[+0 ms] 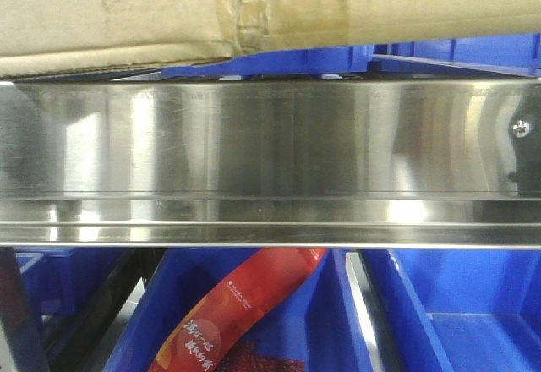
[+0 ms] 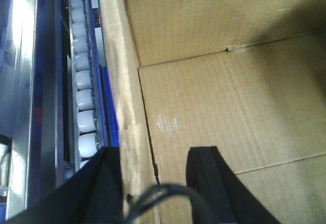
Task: Grab carton from right shelf to conveyor
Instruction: 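Lift the carton with both grippers and pull it off the shelf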
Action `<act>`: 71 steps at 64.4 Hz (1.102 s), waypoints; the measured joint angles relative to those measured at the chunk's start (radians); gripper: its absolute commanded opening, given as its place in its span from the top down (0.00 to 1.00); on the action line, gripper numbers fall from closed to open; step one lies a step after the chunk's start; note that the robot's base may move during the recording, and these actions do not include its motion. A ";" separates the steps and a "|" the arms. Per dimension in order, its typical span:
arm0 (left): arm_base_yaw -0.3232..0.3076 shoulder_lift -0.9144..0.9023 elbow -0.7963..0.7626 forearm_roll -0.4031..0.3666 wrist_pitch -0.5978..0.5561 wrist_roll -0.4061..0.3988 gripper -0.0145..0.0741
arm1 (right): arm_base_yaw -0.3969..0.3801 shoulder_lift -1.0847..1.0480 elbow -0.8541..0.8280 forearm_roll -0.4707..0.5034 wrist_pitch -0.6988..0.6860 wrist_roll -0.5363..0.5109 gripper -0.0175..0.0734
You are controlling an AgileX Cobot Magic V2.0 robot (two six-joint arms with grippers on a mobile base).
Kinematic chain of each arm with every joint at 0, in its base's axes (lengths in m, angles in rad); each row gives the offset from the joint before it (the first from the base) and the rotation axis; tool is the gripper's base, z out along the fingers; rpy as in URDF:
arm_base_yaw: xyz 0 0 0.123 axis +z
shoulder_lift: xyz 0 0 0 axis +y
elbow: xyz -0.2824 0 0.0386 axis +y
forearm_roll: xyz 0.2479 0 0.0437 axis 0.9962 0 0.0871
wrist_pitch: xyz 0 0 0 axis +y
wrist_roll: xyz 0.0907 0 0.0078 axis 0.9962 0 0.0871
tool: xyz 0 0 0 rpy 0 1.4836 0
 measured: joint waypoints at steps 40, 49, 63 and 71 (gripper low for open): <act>0.000 0.000 0.000 0.019 -0.049 0.000 0.86 | 0.000 0.002 0.001 -0.008 -0.095 0.000 0.88; 0.000 0.000 0.000 0.021 -0.077 0.000 0.86 | 0.000 0.002 0.001 -0.016 -0.109 0.000 0.88; 0.000 0.000 0.001 0.023 -0.118 0.000 0.86 | 0.000 0.002 0.001 -0.028 -0.123 -0.002 0.88; 0.000 0.000 0.001 0.025 -0.140 0.000 0.86 | 0.000 0.002 0.001 -0.035 -0.129 -0.002 0.88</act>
